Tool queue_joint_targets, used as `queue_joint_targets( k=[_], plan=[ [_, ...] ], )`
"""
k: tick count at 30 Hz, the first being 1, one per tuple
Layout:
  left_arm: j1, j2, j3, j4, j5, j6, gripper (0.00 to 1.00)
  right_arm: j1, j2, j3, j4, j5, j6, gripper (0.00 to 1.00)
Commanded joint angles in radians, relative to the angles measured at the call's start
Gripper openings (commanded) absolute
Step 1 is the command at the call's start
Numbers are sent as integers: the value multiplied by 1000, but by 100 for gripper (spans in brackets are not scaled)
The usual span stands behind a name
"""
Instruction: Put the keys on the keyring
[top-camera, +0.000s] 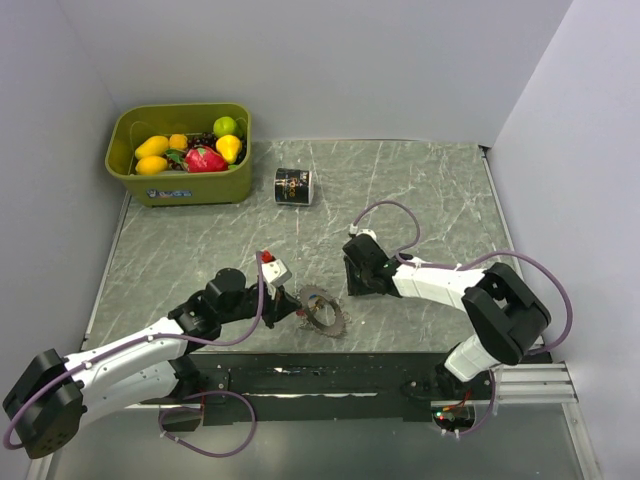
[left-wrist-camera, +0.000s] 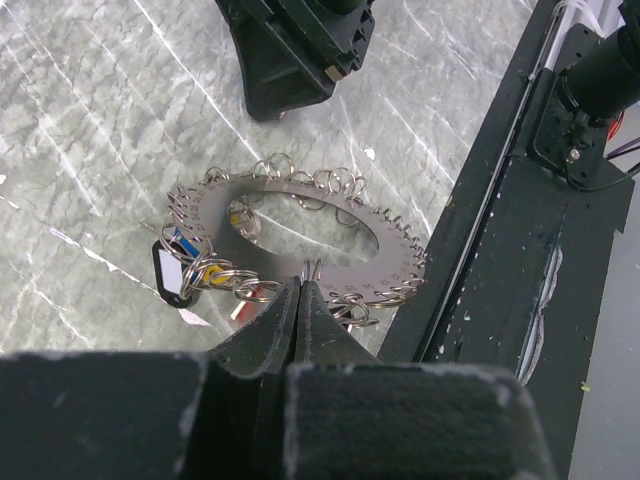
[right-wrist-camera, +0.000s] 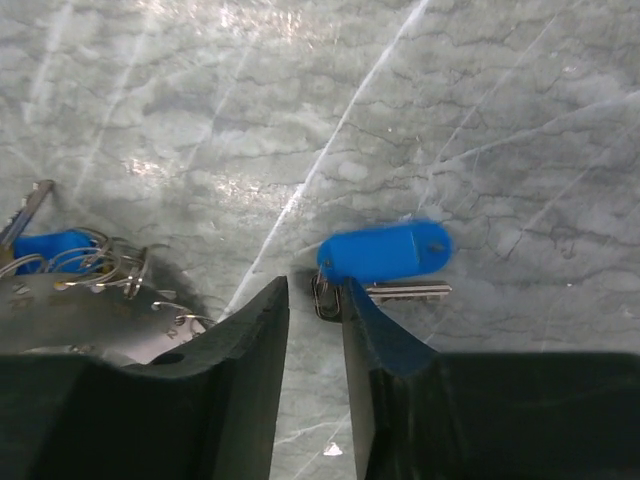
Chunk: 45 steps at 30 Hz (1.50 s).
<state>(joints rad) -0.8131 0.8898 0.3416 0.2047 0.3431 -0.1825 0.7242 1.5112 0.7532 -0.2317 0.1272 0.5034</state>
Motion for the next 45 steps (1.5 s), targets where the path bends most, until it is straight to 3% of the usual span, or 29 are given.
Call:
queue_joint_targets(
  k=[1, 4, 12, 35, 45],
  plan=[
    [-3, -22, 0, 59, 16, -12, 1, 7, 29, 46, 14, 2, 15, 32],
    [-3, -19, 4, 61, 16, -11, 1, 7, 34, 49, 8, 0, 15, 27],
    [-3, -5, 16, 48, 16, -5, 1, 9, 11, 37, 17, 17, 4, 0],
    [-4, -78, 51, -21, 27, -44, 1, 15, -445, -167, 46, -80, -68, 0],
    [-11, -201, 33, -50, 36, -95, 1, 35, -644, -224, 5, -150, -94, 0]
  ],
)
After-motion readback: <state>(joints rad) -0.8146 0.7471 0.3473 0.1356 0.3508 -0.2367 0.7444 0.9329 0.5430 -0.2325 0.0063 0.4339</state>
